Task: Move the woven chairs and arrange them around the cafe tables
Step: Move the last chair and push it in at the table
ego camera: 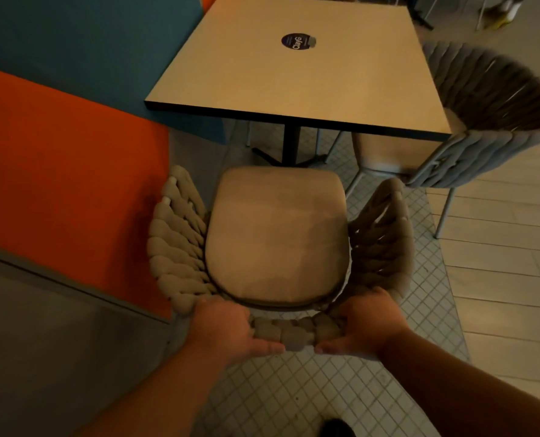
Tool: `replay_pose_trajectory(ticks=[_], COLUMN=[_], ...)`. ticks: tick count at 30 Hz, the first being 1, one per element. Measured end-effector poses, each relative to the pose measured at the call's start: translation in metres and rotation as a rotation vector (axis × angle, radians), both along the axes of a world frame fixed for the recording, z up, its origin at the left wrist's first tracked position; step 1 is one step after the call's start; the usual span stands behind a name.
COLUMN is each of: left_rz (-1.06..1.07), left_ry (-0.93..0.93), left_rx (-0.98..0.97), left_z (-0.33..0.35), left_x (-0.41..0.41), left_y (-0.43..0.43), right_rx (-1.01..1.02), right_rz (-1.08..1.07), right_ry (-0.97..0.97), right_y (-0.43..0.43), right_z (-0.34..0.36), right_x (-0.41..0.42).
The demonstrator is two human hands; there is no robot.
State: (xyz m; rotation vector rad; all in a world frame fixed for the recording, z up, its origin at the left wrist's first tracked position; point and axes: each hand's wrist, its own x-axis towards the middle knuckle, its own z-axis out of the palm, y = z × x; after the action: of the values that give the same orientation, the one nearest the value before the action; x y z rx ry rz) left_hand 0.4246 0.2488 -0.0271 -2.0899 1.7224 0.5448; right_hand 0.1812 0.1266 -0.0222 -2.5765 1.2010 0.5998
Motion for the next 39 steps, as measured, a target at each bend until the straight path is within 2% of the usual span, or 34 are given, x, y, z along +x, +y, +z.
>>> replay_pose_trajectory(ticks=[10,23,29,31,32,34,35,36,37,39], left_rz=[-0.037,0.002,0.079,0.226,0.419,0.98,1.221,1.354,1.383,1.354], left_ry=[0.035,0.035,0.073,0.116,0.154,0.269,0.359,0.447,0.5,0.508], left_rx=[-0.103,0.03,0.098,0.028,-0.109,-0.433,-0.54,-0.597,-0.617,-0.692], left_z=[-0.007,-0.002,0.008,0.01,0.007,0.004,0.0,-0.006,-0.014,-0.031], left_x=[0.022,0.023,0.022,0.018,0.019,0.034,0.046,0.057,0.066,0.077], left_y=[-0.038,-0.043,-0.043,-0.037,-0.036,-0.036,-0.036,-0.036,-0.037,-0.039], right_rx=[-0.028,0.041,0.048,0.071,0.071,0.069,0.136,0.241,0.353,0.401], right_rz=[0.01,0.006,-0.095,-0.257,-0.433,-0.979,-1.259,-1.462,-1.571,-1.615], right_ry=[-0.007,0.112,0.155,0.06,-0.076,-0.436,-0.623,-0.795,-0.923,-1.01], right_y=[-0.036,-0.037,-0.025,-0.017,-0.016,-0.024,-0.03,-0.036,-0.042,-0.05], right_z=[0.006,0.012,0.019,0.014,0.008,-0.003,-0.011,-0.017,-0.024,-0.034], right_x=[0.02,0.024,0.023,0.02,0.016,0.006,0.001,-0.001,-0.003,0.0])
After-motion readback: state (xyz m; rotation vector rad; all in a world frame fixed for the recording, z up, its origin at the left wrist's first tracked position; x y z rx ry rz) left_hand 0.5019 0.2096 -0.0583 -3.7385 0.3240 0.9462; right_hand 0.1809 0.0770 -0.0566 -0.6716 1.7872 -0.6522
